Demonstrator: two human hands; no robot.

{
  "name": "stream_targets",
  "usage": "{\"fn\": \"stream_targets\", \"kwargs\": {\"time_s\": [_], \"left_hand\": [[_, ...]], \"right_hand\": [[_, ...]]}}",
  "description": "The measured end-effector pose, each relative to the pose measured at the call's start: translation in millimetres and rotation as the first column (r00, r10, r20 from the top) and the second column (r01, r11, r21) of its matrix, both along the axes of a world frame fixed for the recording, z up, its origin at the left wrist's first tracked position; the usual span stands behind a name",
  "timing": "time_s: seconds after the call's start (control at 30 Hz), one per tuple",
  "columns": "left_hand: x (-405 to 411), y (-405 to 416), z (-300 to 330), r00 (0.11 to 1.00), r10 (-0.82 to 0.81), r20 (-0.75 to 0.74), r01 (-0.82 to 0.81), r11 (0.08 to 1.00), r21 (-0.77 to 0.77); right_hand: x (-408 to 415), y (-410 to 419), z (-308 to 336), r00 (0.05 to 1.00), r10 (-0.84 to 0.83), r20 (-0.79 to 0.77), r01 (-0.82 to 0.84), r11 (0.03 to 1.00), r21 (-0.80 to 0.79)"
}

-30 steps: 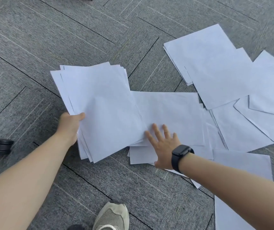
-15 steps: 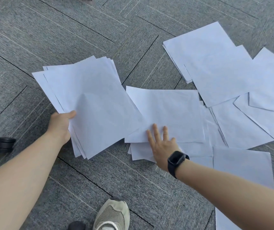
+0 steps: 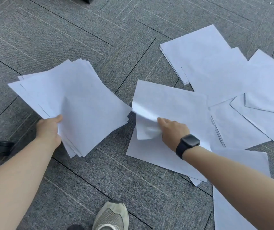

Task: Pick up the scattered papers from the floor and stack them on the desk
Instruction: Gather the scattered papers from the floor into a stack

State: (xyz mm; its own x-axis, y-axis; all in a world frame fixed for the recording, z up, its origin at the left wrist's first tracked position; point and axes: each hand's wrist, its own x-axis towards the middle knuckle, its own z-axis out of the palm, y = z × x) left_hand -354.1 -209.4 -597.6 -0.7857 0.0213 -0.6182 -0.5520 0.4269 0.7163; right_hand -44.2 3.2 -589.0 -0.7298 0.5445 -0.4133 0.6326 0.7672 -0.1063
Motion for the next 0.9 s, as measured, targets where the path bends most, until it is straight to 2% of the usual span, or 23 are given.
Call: {"fn": "stream_targets", "kwargs": {"time_s": [0.07, 0.17, 0.23, 0.33, 0.57, 0.67, 0.73, 0.9], "left_hand": [[1.9, 0.3, -3.3, 1.000, 0.014, 0.004, -0.014, 1.000, -0.003], [18.3, 7.5, 0.7, 0.999, -0.032, 0.031, 0.032, 0.999, 0.001], [33.2, 15.4, 0.6, 0.994, -0.076, 0.076, 0.070, 0.995, 0.071], [59.7, 36.9, 4.9, 0.981, -0.150, 0.122, 0.131, 0.980, 0.150], [104.5, 75.5, 5.5, 0.934, -0.335, 0.127, 0.290, 0.915, 0.280], [118.7, 82.0, 7.2, 0.888, -0.447, 0.105, 0.389, 0.854, 0.346], [126.0, 83.7, 7.7, 0.858, -0.505, 0.096, 0.440, 0.817, 0.374], [133.4, 84.9, 10.1, 0.740, -0.659, 0.135, 0.555, 0.711, 0.431]], "right_hand": [[-3.1, 10.7, 11.2, 0.977, -0.198, -0.085, 0.194, 0.980, -0.049], [-18.4, 22.2, 25.7, 0.873, -0.430, -0.229, 0.406, 0.902, -0.147], [-34.6, 26.2, 34.1, 0.820, -0.492, -0.292, 0.447, 0.869, -0.211], [-59.2, 23.9, 48.6, 0.786, -0.540, -0.302, 0.449, 0.834, -0.322], [-100.4, 8.0, 53.4, 0.788, -0.587, -0.187, 0.441, 0.749, -0.494], [-110.4, 0.3, 49.2, 0.755, -0.644, -0.124, 0.478, 0.670, -0.567], [-115.8, -5.7, 45.4, 0.734, -0.676, -0.058, 0.487, 0.584, -0.649], [-116.5, -14.6, 51.4, 0.722, -0.674, 0.157, 0.433, 0.263, -0.862]]}}
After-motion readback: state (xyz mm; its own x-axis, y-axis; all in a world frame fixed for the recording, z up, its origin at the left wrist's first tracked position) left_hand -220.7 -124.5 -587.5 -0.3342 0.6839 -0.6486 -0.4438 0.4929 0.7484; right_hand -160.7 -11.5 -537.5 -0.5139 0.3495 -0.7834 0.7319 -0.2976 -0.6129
